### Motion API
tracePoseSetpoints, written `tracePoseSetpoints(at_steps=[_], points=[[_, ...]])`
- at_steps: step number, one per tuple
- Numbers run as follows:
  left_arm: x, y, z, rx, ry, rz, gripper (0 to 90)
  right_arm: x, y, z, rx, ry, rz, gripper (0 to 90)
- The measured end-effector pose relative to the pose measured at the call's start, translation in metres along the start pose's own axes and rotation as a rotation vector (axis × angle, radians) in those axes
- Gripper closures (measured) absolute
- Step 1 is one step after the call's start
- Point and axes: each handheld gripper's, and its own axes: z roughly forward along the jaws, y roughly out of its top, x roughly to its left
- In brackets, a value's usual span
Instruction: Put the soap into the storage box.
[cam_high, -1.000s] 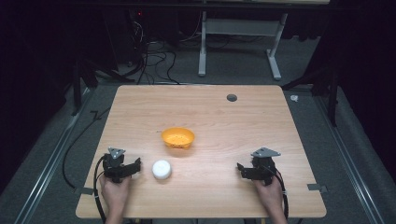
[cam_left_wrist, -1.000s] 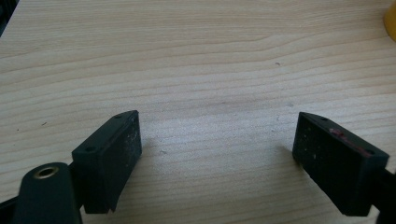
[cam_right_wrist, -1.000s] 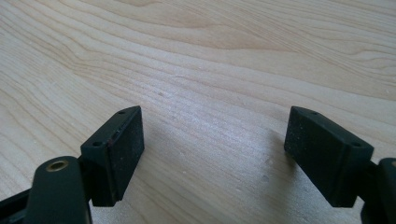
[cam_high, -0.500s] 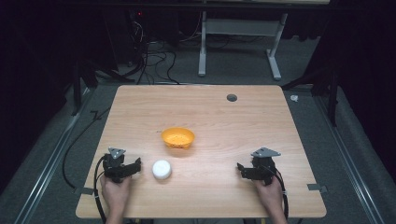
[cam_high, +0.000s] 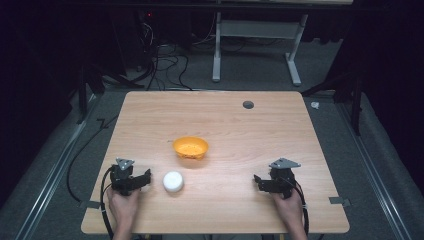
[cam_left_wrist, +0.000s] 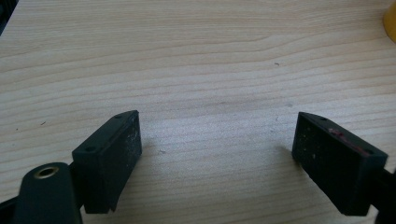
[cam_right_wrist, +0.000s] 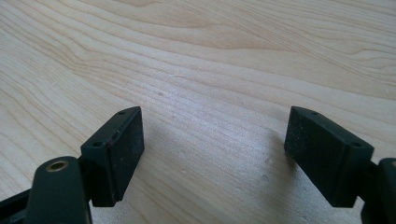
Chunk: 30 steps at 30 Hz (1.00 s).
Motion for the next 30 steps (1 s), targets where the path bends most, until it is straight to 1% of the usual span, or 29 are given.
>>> tracePoseSetpoints(at_steps=[4,7,10,13,15,16,19,20,23,25,26,30], points=[[0.000,0.000,0.000,0.002,-0.002,0.006,16.4,0.000,0.000,0.000,0.000,0.001,0.003,20.8],[0.001,0.000,-0.002,0.007,-0.007,0.001,16.7,0.000,0.000,0.000,0.000,0.004,0.002,20.6],[0.001,0.000,-0.004,-0.003,-0.015,-0.004,16.4,0.000,0.000,0.000,0.000,0.005,0.003,20.5],[0.002,0.004,-0.011,-0.020,-0.031,-0.009,16.2,0.000,0.000,0.000,0.000,0.006,0.003,20.5],[0.001,0.005,-0.013,-0.026,-0.033,-0.006,16.2,0.000,0.000,0.000,-0.001,0.006,0.004,20.5],[0.001,0.006,-0.015,-0.026,-0.038,-0.002,16.1,-0.001,0.000,0.000,-0.002,0.007,0.003,20.4],[-0.001,0.010,-0.024,-0.054,-0.067,-0.008,15.7,-0.001,0.000,0.000,-0.002,0.008,0.004,20.4],[-0.001,0.010,-0.024,-0.054,-0.067,-0.008,15.7,-0.001,0.000,0.000,-0.002,0.008,0.004,20.4],[-0.004,0.012,-0.031,-0.068,-0.095,-0.005,15.6,-0.001,0.000,0.000,-0.002,0.009,0.004,20.4],[-0.005,0.012,-0.033,-0.069,-0.103,-0.003,15.5,-0.001,0.000,0.000,-0.003,0.009,0.003,20.4],[-0.008,0.012,-0.035,-0.074,-0.119,0.000,15.5,0.000,0.000,0.000,-0.001,0.008,0.003,20.4],[-0.012,0.011,-0.040,-0.084,-0.136,0.009,15.5,0.000,0.000,0.000,-0.001,0.007,-0.001,20.4]])
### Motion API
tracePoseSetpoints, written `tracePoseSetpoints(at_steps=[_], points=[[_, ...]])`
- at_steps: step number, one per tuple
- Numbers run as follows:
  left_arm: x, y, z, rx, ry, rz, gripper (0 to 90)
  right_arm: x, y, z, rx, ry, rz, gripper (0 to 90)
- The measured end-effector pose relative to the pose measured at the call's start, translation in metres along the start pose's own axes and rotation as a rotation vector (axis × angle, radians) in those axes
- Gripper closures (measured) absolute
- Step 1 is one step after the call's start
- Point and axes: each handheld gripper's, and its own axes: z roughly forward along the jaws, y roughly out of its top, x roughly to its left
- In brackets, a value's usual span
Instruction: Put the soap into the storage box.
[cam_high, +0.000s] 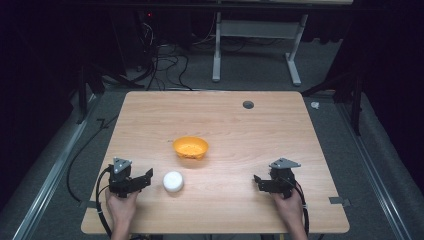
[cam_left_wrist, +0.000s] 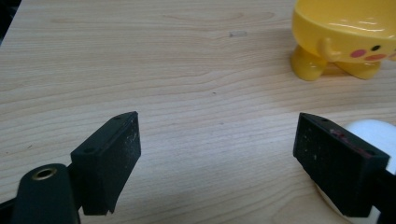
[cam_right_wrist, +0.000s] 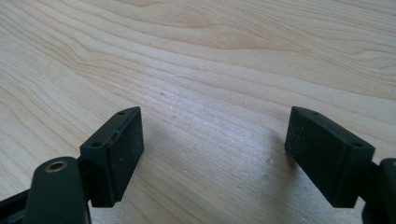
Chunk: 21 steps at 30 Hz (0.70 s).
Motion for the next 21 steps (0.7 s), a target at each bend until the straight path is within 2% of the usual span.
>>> tracePoseSetpoints(at_steps=[4,6,14,21], points=[[-0.005,0.000,-0.005,-0.013,-0.031,0.000,15.5,0.000,0.000,0.000,0.003,-0.002,0.001,20.5],[-0.011,0.000,-0.008,-0.018,-0.056,0.012,15.5,0.000,0.000,0.000,0.003,-0.003,-0.001,20.5],[-0.029,0.001,-0.011,-0.019,-0.111,0.054,15.4,0.000,0.000,0.000,0.002,-0.004,-0.003,20.4],[-0.041,0.000,-0.010,-0.008,-0.143,0.083,15.3,0.000,0.000,0.000,0.002,-0.004,-0.002,20.5]])
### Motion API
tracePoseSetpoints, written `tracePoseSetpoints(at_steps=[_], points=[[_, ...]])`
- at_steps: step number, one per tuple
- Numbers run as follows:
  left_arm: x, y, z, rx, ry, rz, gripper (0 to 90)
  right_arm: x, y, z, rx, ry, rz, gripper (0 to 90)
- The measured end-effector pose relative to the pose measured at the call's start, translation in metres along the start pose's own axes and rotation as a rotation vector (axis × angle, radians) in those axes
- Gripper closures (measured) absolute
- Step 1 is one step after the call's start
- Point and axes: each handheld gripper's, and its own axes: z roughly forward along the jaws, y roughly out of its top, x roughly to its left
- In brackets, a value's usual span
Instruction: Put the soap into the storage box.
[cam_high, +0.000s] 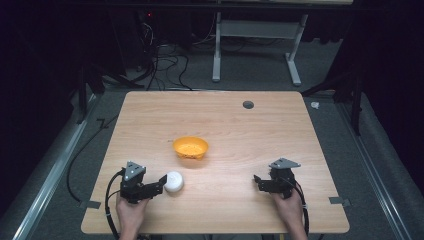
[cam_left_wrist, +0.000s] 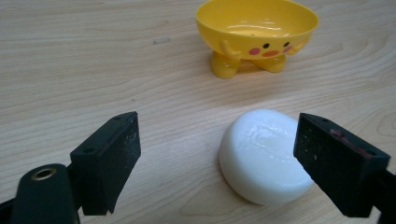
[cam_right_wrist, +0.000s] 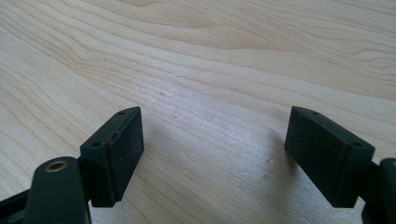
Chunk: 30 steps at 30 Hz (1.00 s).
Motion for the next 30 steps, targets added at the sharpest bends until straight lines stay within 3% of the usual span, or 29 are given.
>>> tracePoseSetpoints(at_steps=[9,16,30], points=[[-0.020,-0.004,0.014,0.041,-0.038,0.048,15.0,0.000,0.000,0.000,0.001,0.000,0.001,20.4],[-0.028,-0.005,0.023,0.060,-0.045,0.067,14.4,0.000,0.000,0.000,0.000,0.000,0.000,20.5],[-0.038,-0.007,0.041,0.106,-0.018,0.094,11.3,0.000,0.000,0.000,0.000,0.000,0.000,20.4]])
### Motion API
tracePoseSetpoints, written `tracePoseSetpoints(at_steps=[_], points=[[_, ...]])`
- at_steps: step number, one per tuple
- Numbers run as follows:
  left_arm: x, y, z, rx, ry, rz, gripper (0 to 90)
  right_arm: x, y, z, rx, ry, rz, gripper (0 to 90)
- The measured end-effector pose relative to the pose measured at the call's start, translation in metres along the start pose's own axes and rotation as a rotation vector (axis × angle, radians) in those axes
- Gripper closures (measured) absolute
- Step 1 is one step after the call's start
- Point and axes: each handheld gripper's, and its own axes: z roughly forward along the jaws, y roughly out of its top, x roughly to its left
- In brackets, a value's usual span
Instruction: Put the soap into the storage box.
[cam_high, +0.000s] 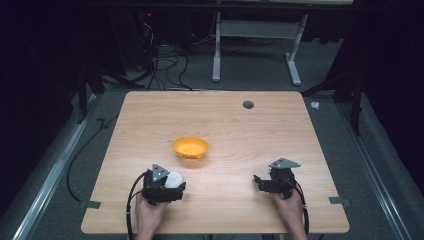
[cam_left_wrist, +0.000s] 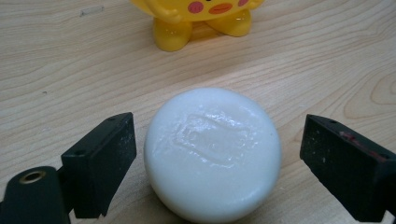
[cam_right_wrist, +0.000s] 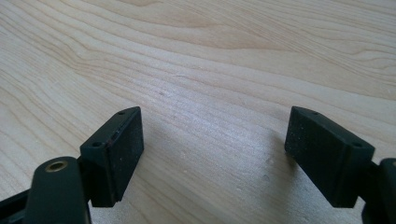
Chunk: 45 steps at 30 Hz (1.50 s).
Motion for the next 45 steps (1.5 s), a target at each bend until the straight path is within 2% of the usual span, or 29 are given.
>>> tracePoseSetpoints(at_steps=[12,24,45], points=[[-0.003,-0.002,0.012,0.047,0.022,0.012,13.5,0.000,0.000,0.000,0.001,0.000,0.001,20.5],[-0.002,-0.005,0.013,0.040,0.040,0.011,23.2,0.000,0.000,0.000,0.001,0.000,0.001,20.5],[-0.001,-0.004,0.008,0.032,0.026,0.021,23.9,0.000,0.000,0.000,0.002,-0.001,0.001,20.5]])
